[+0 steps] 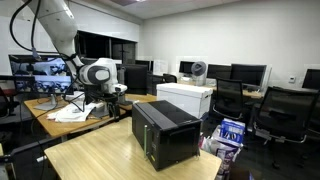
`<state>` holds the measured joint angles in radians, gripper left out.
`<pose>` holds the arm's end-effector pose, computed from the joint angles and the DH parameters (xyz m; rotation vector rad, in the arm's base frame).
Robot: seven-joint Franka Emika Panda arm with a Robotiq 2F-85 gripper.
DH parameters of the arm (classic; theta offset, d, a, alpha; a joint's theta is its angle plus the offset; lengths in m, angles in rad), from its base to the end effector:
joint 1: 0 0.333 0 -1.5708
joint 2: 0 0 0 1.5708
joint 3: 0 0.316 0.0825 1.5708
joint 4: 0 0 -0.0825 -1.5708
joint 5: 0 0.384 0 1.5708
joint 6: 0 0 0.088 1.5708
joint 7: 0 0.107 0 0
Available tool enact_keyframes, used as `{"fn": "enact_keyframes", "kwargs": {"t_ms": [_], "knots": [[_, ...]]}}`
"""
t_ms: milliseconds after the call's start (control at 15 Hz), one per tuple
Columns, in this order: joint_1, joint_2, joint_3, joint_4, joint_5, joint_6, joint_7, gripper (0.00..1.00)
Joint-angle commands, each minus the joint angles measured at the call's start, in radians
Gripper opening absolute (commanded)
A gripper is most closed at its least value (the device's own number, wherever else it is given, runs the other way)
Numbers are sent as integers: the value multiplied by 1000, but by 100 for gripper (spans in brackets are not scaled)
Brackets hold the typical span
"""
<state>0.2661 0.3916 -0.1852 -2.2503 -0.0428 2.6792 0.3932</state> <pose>0.5444 0.0433 0.1960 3.0370 -0.3957 0.0959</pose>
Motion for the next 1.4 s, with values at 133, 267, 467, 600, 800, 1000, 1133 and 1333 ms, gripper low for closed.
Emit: {"fn": "enact_keyframes", "kwargs": {"t_ms": [133, 267, 467, 600, 800, 1000, 1133, 1333], "knots": [[-31, -2, 28, 2, -23, -3, 15, 100], [-31, -2, 28, 2, -23, -3, 15, 100], [-31, -2, 28, 2, -23, -3, 15, 100], [-31, -2, 28, 2, -23, -3, 15, 100], [-29, -1, 26, 2, -26, -3, 16, 100], [13, 68, -43, 1, -133, 76, 119, 100], [18, 126, -74, 6, -162, 137, 152, 100], [35, 210, -124, 5, -129, 271, 165, 100]]}}
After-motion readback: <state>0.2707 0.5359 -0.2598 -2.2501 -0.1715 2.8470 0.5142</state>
